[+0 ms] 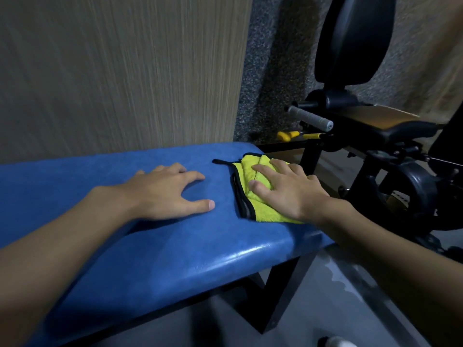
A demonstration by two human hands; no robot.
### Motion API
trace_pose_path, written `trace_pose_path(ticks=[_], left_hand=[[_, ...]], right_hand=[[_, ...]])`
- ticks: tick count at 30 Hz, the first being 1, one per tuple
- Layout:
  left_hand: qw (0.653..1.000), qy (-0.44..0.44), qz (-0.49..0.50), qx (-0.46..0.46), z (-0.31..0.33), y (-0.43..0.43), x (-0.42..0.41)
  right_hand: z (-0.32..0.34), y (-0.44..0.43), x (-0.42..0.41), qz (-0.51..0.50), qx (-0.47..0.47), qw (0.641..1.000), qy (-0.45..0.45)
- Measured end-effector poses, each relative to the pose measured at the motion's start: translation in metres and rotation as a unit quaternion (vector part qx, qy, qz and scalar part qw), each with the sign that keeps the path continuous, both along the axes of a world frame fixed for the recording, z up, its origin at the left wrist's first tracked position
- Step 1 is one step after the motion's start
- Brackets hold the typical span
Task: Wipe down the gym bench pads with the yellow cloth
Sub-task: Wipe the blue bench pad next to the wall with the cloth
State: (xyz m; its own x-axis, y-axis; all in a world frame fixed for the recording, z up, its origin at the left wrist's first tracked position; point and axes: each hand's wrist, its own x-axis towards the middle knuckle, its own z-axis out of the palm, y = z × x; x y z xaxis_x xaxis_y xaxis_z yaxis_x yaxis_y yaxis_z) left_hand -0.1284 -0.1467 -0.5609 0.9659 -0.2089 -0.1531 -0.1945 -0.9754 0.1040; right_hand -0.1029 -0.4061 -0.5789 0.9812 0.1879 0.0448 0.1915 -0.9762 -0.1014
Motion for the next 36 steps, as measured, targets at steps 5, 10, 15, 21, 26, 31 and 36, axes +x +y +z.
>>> trace_pose_path(ticks=[5,10,15,21,26,31,36], left_hand=[[1.000,-0.011,-0.009,0.016,0.000,0.002,0.004],[1.000,-0.023,-0.005,0.015,-0.006,-0.002,0.003],[1.000,-0.019,-0.002,0.012,-0.006,-0.002,0.001],[1.000,-0.004,0.005,0.010,0.000,-0.007,-0.001],[1.000,-0.003,0.018,0.000,0.005,-0.015,-0.009],[1.000,-0.010,0.011,-0.011,0.005,-0.022,-0.030],[0.999,0.004,0.024,-0.030,0.008,-0.022,-0.047]], right_hand=[[0.003,0.022,0.059,-0.012,-0.006,1.000,0.008],[0.008,0.048,0.113,-0.023,-0.003,0.999,0.022],[0.010,0.066,0.141,-0.040,0.004,0.999,0.029],[0.004,0.052,0.117,-0.014,0.000,1.000,0.019],[0.001,0.033,0.064,0.017,-0.007,1.000,0.005],[-0.001,0.008,-0.002,0.044,-0.004,0.999,0.000],[-0.009,-0.014,-0.064,0.049,0.015,0.998,-0.023]])
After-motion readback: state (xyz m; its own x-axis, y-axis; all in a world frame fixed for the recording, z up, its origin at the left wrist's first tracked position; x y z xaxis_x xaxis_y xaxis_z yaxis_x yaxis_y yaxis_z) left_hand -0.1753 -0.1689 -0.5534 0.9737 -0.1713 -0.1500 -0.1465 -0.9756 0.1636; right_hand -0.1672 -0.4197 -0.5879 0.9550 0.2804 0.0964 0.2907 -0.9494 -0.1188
